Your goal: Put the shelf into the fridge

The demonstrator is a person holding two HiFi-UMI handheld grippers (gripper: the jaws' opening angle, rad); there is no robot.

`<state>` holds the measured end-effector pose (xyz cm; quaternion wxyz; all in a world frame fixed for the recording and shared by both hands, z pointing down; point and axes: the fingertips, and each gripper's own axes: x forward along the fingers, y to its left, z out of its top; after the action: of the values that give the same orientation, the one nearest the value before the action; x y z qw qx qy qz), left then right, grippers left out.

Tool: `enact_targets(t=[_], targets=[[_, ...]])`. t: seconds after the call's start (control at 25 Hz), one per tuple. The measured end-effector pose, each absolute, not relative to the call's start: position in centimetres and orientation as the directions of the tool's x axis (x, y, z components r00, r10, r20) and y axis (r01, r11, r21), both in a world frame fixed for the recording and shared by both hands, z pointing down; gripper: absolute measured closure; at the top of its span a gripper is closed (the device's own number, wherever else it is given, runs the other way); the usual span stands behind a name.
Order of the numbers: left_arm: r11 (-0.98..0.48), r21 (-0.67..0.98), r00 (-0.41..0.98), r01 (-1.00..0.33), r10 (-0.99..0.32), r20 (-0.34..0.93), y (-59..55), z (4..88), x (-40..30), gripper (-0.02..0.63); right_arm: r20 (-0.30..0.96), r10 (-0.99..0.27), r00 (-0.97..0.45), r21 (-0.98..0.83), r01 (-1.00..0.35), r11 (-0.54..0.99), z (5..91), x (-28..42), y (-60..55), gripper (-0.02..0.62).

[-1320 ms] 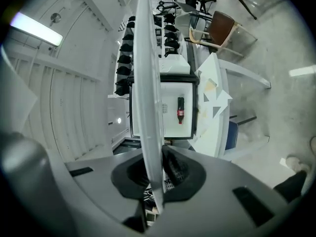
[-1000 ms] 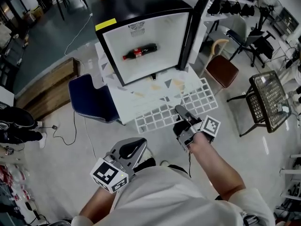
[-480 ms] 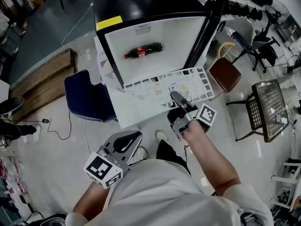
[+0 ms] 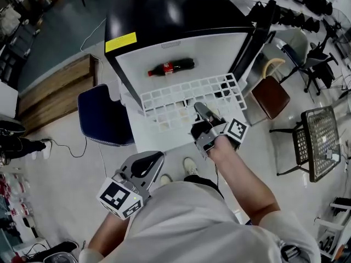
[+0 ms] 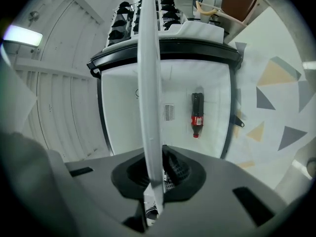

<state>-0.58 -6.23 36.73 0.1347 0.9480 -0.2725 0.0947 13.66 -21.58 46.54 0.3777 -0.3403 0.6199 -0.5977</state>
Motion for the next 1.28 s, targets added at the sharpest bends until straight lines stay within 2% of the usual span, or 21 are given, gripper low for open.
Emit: enact_targets(t=[1.28], targets=[[-0.799, 0.196, 0.814, -0.568, -0.511, 0.276, -9.9, 36.7, -0.5, 0.584, -0.066, -0.882, -0.466, -0.997, 0.060, 0.043, 46.3, 12.5, -25.7, 0.566]])
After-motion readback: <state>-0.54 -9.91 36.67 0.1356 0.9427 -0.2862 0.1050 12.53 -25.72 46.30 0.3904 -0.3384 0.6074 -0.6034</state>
